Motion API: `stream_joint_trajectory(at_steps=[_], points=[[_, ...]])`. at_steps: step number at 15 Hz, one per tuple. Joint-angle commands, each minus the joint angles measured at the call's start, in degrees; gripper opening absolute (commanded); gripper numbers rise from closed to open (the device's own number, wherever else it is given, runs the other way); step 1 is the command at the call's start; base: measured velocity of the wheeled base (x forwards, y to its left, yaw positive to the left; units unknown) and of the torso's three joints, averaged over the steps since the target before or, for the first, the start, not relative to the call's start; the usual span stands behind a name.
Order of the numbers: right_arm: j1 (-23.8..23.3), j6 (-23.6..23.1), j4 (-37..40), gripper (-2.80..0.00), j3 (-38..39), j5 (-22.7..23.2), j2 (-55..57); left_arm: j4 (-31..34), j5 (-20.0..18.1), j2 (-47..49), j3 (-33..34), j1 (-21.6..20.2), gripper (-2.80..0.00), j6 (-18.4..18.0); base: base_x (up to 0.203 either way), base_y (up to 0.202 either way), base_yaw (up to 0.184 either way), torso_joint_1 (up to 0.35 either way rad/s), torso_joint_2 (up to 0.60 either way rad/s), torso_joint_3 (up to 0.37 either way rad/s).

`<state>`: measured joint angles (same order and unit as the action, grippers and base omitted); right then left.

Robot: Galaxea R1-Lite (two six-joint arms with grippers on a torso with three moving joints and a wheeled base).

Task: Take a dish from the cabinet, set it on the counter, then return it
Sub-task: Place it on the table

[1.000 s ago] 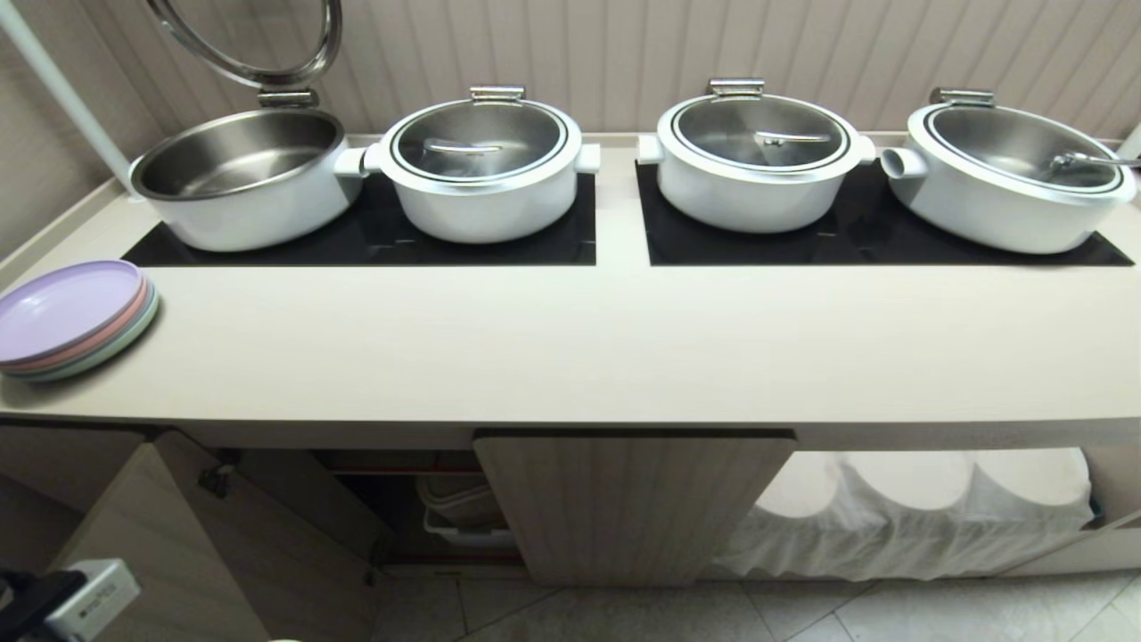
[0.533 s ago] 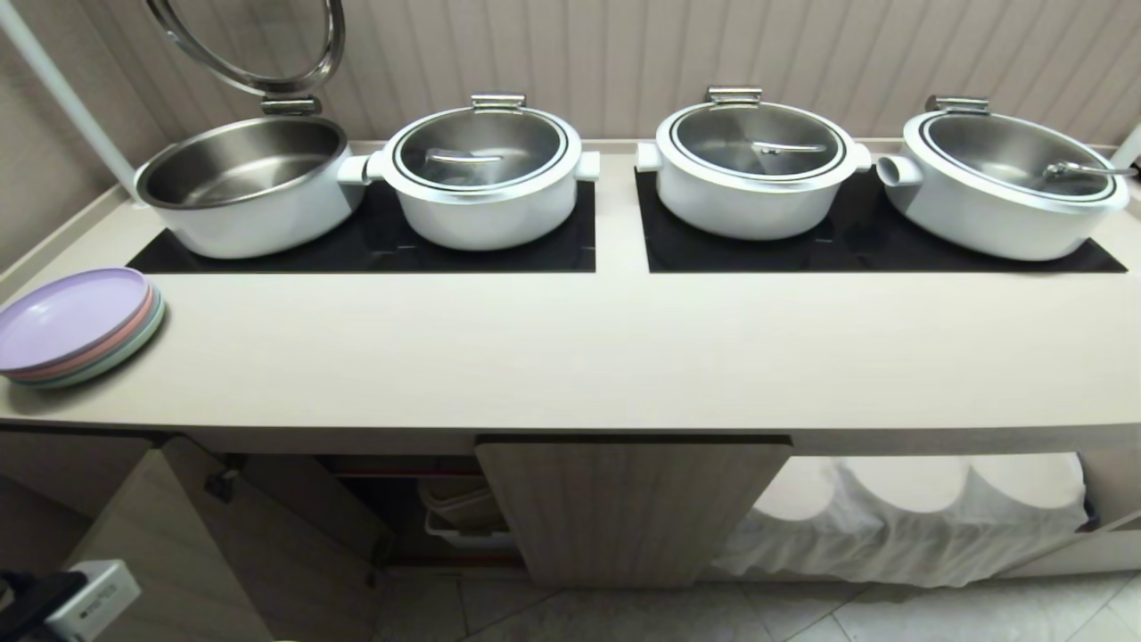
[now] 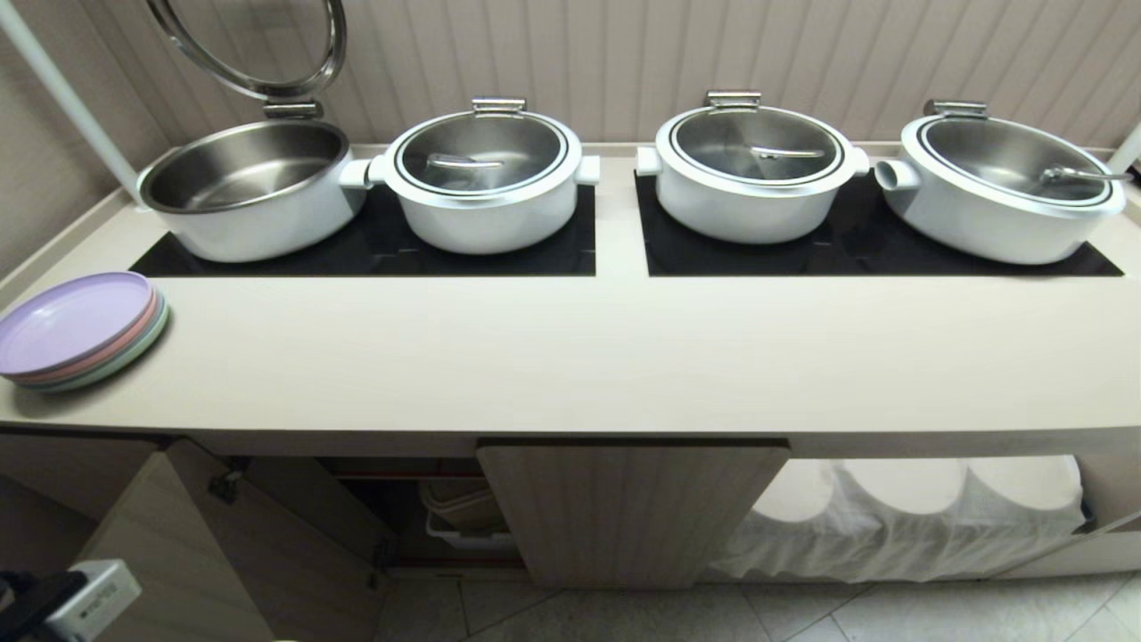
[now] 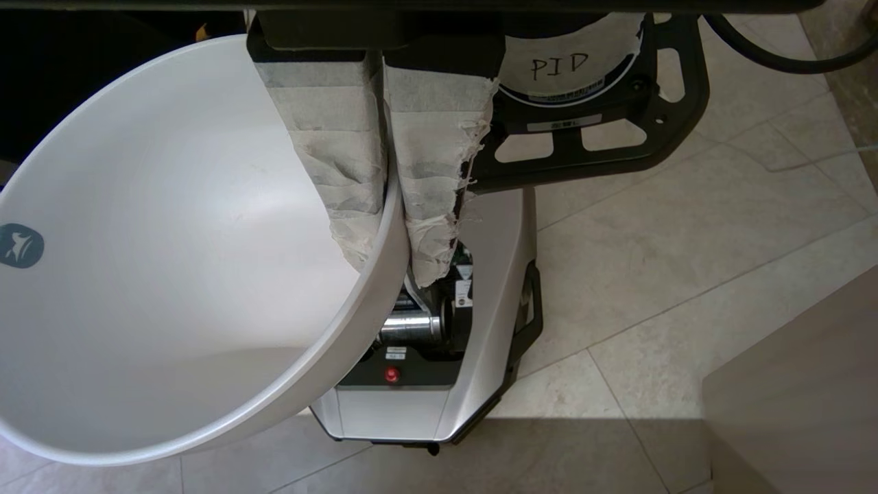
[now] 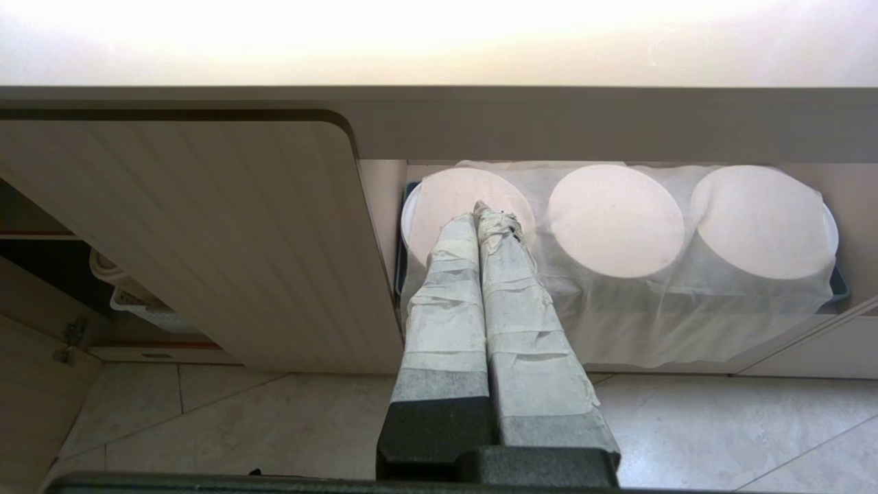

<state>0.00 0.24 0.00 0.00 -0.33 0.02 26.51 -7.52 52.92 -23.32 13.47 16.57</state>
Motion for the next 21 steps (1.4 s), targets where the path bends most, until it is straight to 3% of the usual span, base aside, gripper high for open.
stream_joint_trajectory(at_steps=[1,21], points=[[0.0,0.0,0.0,-2.80,0.0,0.0,0.0,0.1,0.1,-0.2,-0.5,0.1,-2.80,0.1,0.000,0.000,0.000,0.000,0.00,0.000],[0.0,0.0,0.0,-2.80,0.0,0.0,0.0,0.0,0.2,-0.4,0.1,0.0,-2.80,0.1,0.000,0.000,0.000,0.000,0.00,0.000]])
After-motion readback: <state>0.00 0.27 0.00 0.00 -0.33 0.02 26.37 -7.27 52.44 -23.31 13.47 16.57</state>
